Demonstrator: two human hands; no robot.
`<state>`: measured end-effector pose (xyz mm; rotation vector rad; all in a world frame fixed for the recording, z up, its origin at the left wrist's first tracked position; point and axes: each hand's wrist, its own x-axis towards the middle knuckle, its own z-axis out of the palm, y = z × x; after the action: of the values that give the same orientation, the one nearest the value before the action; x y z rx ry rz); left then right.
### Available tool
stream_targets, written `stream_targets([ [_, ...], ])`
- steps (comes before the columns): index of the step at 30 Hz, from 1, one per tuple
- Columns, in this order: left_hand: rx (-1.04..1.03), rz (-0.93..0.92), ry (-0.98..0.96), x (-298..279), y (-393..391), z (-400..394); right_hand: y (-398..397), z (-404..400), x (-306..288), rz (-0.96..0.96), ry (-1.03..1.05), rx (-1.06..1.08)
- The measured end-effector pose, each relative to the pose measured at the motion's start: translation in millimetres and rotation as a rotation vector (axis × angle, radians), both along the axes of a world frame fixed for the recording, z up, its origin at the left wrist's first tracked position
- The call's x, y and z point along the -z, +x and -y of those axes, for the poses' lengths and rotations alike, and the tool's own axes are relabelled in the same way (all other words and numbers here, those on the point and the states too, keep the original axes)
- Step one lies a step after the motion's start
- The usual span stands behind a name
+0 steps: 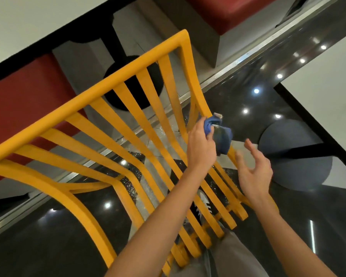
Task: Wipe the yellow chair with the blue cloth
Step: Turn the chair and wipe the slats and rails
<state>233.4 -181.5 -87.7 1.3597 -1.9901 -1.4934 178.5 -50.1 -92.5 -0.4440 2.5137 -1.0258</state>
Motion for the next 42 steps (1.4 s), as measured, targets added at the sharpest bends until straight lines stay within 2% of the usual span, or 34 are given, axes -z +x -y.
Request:
stream_targets([
  [3, -0.088, -0.076, 0.025, -13.4, 8.5, -4.2, 21.5, 64.7, -29.3, 0.541, -0.373, 0.005],
  [5, -0.149, -0.132, 0.096, -22.6, 17.3, -4.6, 32.3, 95.6, -32.4, 0.811, -0.495, 0.047],
  [8, -0.124, -0.146, 0.12, -38.8, 37.6, 14.1, 44.2, 125.2, -33.2, 0.939, -0.635, 0.134],
  [13, 0.293, -0.121, -0.024, -87.3, 82.4, 89.2, 42.5, 166.1, -44.0, 1.062, -0.775, 0.051],
  [14, 0.276, -0.104, -0.148, -96.2, 90.1, 104.9, 37.9, 174.3, -48.4, 1.096, -0.78, 0.032],
  [16, 0.119, -0.056, -0.541, -104.6, 102.7, 134.2, 28.5, 187.8, -59.1, 1.125, -0.798, -0.02],
  [17, 0.024, -0.018, -0.711, -104.0, 107.3, 147.1, 24.2, 192.4, -62.7, 1.055, -0.794, -0.039],
  [19, -0.124, 0.122, -0.87, -95.1, 112.1, 168.0, 15.5, 194.2, -63.6, 0.657, -0.746, -0.082],
  [21, -0.168, 0.253, -0.868, -80.9, 112.4, 179.8, -0.4, 189.7, -58.1, 0.083, -0.655, -0.113],
  [22, -0.179, 0.267, -0.84, -73.9, 112.0, 182.2, -10.0, 189.5, -54.1, -0.131, -0.618, -0.119],
  [25, -0.222, 0.241, -0.828, -55.5, 109.9, 179.0, -37.8, 207.2, -42.9, -0.465, -0.599, -0.135],
  [28, -0.295, 0.198, -0.859, -48.5, 107.6, 175.9, -49.8, 237.4, -33.7, -0.621, -0.564, -0.198],
  [34, -0.326, 0.128, -0.849, -44.8, 107.8, 175.5, -42.5, 226.2, 8.1, -0.575, -0.427, -0.155],
  [39, -0.363, 0.111, -0.844, -43.7, 107.1, 177.5, -45.8, 257.0, -18.5, -0.702, -0.503, -0.097],
  [42, -0.371, 0.115, -0.836, -42.6, 107.2, 176.9, -42.0, 241.4, -0.9, -0.676, -0.415, -0.151],
])
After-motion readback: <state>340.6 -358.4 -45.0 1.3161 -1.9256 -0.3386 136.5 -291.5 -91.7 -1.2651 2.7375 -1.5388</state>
